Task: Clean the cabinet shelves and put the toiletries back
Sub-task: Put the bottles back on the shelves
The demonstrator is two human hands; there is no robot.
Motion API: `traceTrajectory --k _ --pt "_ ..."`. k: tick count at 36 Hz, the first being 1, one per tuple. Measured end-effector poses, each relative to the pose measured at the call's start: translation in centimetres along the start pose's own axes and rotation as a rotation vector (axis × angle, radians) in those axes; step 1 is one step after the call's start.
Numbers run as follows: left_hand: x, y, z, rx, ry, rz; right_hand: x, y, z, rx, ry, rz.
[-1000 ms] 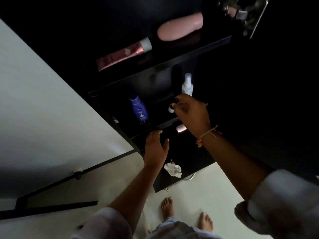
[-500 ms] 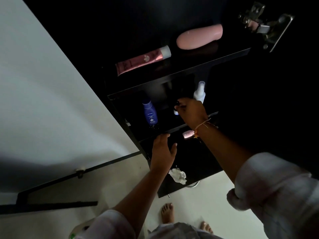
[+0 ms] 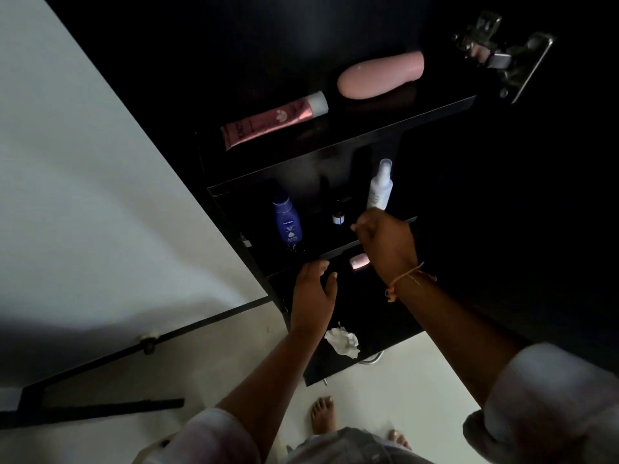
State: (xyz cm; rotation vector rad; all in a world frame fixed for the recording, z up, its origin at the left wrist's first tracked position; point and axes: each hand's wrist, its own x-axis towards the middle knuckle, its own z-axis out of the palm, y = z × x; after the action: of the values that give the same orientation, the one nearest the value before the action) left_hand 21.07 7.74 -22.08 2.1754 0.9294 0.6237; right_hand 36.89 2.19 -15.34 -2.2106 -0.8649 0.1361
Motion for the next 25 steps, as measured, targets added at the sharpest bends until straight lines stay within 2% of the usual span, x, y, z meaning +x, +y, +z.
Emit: traceTrajectory --k 7,13,17,20,25 --pt "-0.3 -0.9 0.1 -0.032 -0.071 -0.034 -3.4 2.0 0.2 -0.094 -0.021 -0.034" --pt "-2.0 -2.9 1.7 0.014 -0.277 -0.1 -7.5 3.5 2.0 -0.143 -0.161 -0.022" --pt "-3.6 -4.8 3.3 0.072 -0.461 -0.171 -10.7 5.2 3.8 -0.096 -0.341 0.164" --pt "-4.6 -6.4 4.7 0.17 -0.614 -0.149 -12.8 6.6 5.1 -0.09 -0.463 0.33" --pt "-5.9 -9.4 8.1 0.302 -0.804 -0.057 -15.4 8.4 6.5 -0.106 -0.514 0.411"
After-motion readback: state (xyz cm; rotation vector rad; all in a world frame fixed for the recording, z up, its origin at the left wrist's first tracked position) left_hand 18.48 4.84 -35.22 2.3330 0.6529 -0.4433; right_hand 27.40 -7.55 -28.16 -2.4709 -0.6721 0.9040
